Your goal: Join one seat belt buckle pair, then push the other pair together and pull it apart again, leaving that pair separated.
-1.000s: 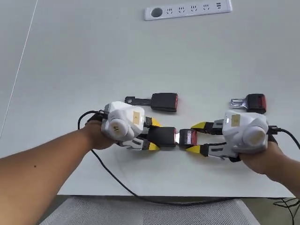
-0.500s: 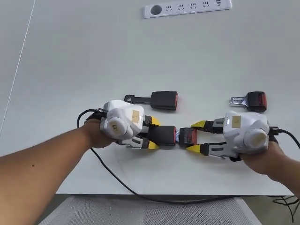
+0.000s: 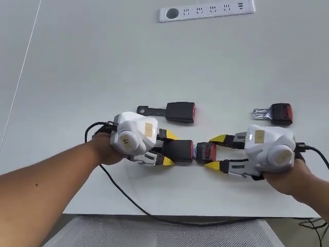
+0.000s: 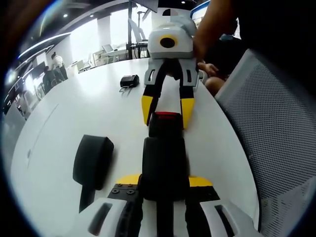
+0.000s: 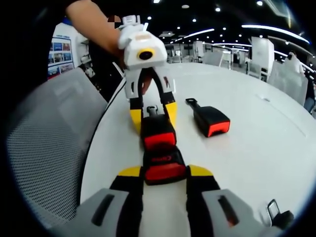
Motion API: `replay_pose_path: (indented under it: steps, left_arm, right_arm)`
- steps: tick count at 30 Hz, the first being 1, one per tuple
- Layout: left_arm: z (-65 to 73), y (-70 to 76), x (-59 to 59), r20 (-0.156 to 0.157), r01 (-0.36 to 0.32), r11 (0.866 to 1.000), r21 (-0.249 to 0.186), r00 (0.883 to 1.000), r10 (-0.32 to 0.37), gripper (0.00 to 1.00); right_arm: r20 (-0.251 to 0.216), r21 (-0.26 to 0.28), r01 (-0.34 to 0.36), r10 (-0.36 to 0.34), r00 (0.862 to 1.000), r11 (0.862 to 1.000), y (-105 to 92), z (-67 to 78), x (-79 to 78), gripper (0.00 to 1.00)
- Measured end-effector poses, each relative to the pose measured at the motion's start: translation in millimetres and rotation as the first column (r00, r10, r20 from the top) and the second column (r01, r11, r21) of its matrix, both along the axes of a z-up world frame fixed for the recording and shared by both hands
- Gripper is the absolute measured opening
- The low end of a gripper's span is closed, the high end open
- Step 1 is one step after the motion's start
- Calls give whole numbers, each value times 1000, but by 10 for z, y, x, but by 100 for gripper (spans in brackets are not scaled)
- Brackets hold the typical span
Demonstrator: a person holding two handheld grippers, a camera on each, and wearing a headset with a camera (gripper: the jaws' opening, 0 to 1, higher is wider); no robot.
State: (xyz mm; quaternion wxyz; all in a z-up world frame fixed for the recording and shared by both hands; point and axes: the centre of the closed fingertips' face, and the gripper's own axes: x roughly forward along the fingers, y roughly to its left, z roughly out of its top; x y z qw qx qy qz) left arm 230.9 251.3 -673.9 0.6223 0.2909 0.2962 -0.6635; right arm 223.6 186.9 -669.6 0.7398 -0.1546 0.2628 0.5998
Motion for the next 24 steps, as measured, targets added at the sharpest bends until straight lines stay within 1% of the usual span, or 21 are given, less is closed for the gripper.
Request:
replay_pose_path:
  steps: [3,5,8,9,10,11,12,13,14,15,16,18,19,20,21,23,24]
  left_arm:
    - [4,-17,-10,8,10,1000,15,1000,-10,34]
    - [4,-25,-11,7,10,1000,27,1000,-10,34]
    - [-4,-18,-17,6,8,999,40,1000,-9,34]
    - [-3,-22,-17,4,2,999,47,1000,-2,34]
    - [-3,-30,-21,8,2,999,53,1000,-3,34]
    - [-6,-36,-31,9,-2,998,67,1000,1,35]
    - [-10,-31,-55,3,5,997,83,1000,-5,37]
    - [-11,-22,-98,-17,22,995,94,1000,-20,41]
    - [-2,-24,-154,-51,18,995,103,999,-13,46]
    - [5,-25,-169,-57,18,994,107,998,-12,53]
    - [4,3,-199,-73,12,992,124,997,-3,59]
    - [38,37,-220,-94,-24,990,138,995,38,70]
    - [89,21,-215,-93,-32,993,116,995,43,73]
    - [160,-1,-211,-103,-58,995,83,992,66,76]
    - [206,1,-186,-98,-79,994,69,991,86,79]
    - [278,48,-115,-78,-113,991,66,990,118,86]
    - [297,77,-78,-65,-125,989,72,989,130,88]
  right_arm:
    - [4,-12,-8,8,1000,1000,4,-2,-2,33]
    - [-9,-26,-10,9,1000,1000,9,2,6,34]
    - [3,-46,-18,19,1000,999,17,3,7,35]
    - [-8,-64,-12,11,1000,998,17,-19,-4,35]
    - [-10,-84,0,-1,1000,996,10,-37,0,35]
    - [-10,-90,0,0,1000,996,23,-1,-25,37]
    - [-12,-85,-10,9,1000,996,43,8,-32,40]
    - [-16,-79,-9,7,1000,997,52,45,-49,43]
    - [-4,-66,-3,3,1000,998,68,73,-38,46]
    - [4,-56,8,-8,1000,998,76,125,-19,51]
    - [-1,-46,21,-21,1000,999,79,149,2,55]
    - [20,-16,49,-48,999,999,66,243,72,64]
    - [18,-9,62,-62,998,998,32,287,97,66]
    - [7,-7,78,-78,997,997,8,299,123,68]
    - [-5,-8,98,-98,995,995,-28,316,146,72]
    - [6,0,128,-128,992,992,-115,378,228,75]
    - [28,30,137,-138,990,990,-147,456,287,76]
